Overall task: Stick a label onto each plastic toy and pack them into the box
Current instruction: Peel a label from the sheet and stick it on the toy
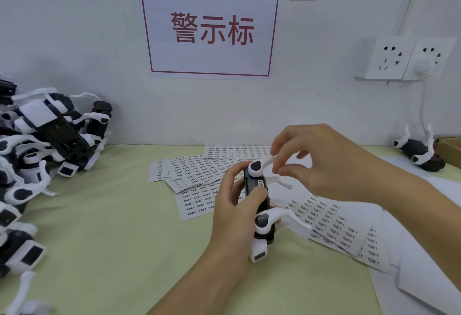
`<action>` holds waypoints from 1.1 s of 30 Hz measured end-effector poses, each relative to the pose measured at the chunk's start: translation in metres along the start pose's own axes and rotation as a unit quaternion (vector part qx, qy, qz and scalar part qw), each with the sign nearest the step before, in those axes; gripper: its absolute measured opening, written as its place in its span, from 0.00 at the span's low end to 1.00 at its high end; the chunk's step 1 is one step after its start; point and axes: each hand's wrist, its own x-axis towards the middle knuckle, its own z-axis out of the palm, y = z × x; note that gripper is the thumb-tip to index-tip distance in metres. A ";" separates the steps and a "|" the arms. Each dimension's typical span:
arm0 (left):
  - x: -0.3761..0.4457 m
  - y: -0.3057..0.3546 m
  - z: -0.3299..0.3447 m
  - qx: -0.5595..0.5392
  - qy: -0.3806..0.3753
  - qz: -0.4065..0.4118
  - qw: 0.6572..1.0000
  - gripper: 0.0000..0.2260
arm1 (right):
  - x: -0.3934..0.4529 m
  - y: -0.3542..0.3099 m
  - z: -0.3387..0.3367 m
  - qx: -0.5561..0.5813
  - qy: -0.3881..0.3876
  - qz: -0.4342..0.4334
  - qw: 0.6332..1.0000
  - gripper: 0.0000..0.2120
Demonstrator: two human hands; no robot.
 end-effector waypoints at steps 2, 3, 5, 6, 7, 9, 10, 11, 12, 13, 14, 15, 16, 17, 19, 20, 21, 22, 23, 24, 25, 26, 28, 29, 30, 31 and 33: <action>0.001 0.001 -0.001 -0.041 0.004 -0.018 0.999 0.19 | -0.001 0.000 0.002 0.015 0.003 -0.014 1.000 0.11; 0.002 0.001 -0.001 -0.060 0.003 -0.022 0.998 0.18 | -0.002 -0.001 0.003 0.024 0.001 -0.017 1.000 0.14; 0.003 0.000 -0.002 -0.088 -0.007 -0.028 0.996 0.16 | -0.003 -0.001 0.005 0.033 -0.011 -0.021 0.999 0.21; 0.004 0.000 -0.003 -0.098 -0.011 -0.031 0.995 0.15 | -0.004 -0.002 0.005 0.031 -0.020 -0.024 0.999 0.23; 0.004 0.000 -0.003 -0.106 -0.012 -0.034 0.994 0.15 | -0.004 -0.002 0.006 0.029 -0.029 -0.026 0.999 0.25; 0.005 0.000 -0.004 -0.120 -0.017 -0.038 0.992 0.16 | -0.005 -0.004 0.007 0.031 -0.048 -0.028 0.998 0.27; 0.005 0.000 -0.004 -0.128 -0.020 -0.040 0.991 0.17 | -0.005 -0.005 0.007 0.031 -0.055 -0.028 0.998 0.28; 0.005 0.001 -0.005 -0.136 -0.022 -0.042 0.990 0.17 | -0.006 -0.005 0.008 0.030 -0.062 -0.028 0.997 0.29; 0.006 0.001 -0.005 -0.143 -0.022 -0.044 0.989 0.18 | -0.006 -0.006 0.008 0.024 -0.066 -0.027 0.997 0.30; 0.005 0.001 -0.005 -0.147 -0.020 -0.046 0.988 0.18 | -0.006 -0.007 0.009 0.015 -0.069 -0.027 0.997 0.31; 0.005 0.002 -0.005 -0.150 -0.019 -0.046 0.987 0.17 | -0.007 -0.007 0.009 0.002 -0.070 -0.031 0.997 0.31; 0.005 0.002 -0.004 -0.151 -0.021 -0.044 0.987 0.17 | -0.006 -0.007 0.010 -0.013 -0.070 -0.038 0.997 0.31; 0.004 0.002 -0.004 -0.152 -0.023 -0.042 0.987 0.16 | -0.006 -0.008 0.011 -0.025 -0.070 -0.047 0.996 0.31; 0.004 0.002 -0.004 -0.152 -0.024 -0.040 0.987 0.15 | -0.006 -0.008 0.011 -0.032 -0.069 -0.055 0.996 0.31; 0.003 0.002 -0.004 -0.145 -0.023 -0.041 0.988 0.16 | -0.005 -0.007 0.012 -0.026 -0.069 -0.062 0.995 0.32; 0.003 0.002 -0.003 -0.139 -0.024 -0.041 0.989 0.15 | -0.005 -0.007 0.011 -0.014 -0.067 -0.061 0.996 0.32; 0.003 0.003 -0.003 -0.132 -0.025 -0.039 0.990 0.14 | -0.005 -0.006 0.011 0.004 -0.060 -0.059 0.996 0.32; 0.003 0.003 -0.003 -0.124 -0.028 -0.037 0.991 0.15 | -0.005 -0.005 0.010 0.027 -0.046 -0.056 0.997 0.31; 0.003 0.003 -0.003 -0.116 -0.029 -0.035 0.992 0.16 | -0.004 -0.005 0.010 0.053 -0.024 -0.051 0.997 0.30; 0.003 0.003 -0.003 -0.109 -0.030 -0.033 0.993 0.17 | -0.002 -0.004 0.010 0.076 0.004 -0.043 0.996 0.28; 0.002 0.003 -0.003 -0.102 -0.032 -0.028 0.994 0.17 | -0.001 -0.004 0.012 0.094 0.033 -0.029 0.995 0.26; 0.002 0.003 -0.003 -0.093 -0.035 -0.020 0.995 0.18 | 0.000 -0.005 0.014 0.108 0.053 -0.013 0.993 0.24; 0.000 0.001 -0.003 -0.057 -0.037 0.004 0.998 0.20 | 0.001 -0.004 0.020 0.137 0.045 0.028 0.989 0.22; -0.001 0.001 -0.003 -0.037 -0.036 0.018 0.998 0.21 | 0.000 -0.004 0.021 0.166 0.017 0.052 0.985 0.22; -0.001 0.000 -0.003 -0.022 -0.038 0.030 0.999 0.21 | -0.001 -0.003 0.023 0.208 -0.020 0.078 0.975 0.23; -0.002 0.000 -0.002 -0.013 -0.040 0.039 0.998 0.21 | -0.002 -0.003 0.023 0.256 -0.057 0.101 0.960 0.22; -0.003 0.000 -0.002 -0.005 -0.041 0.055 0.998 0.21 | -0.003 -0.003 0.024 0.327 -0.105 0.120 0.931 0.22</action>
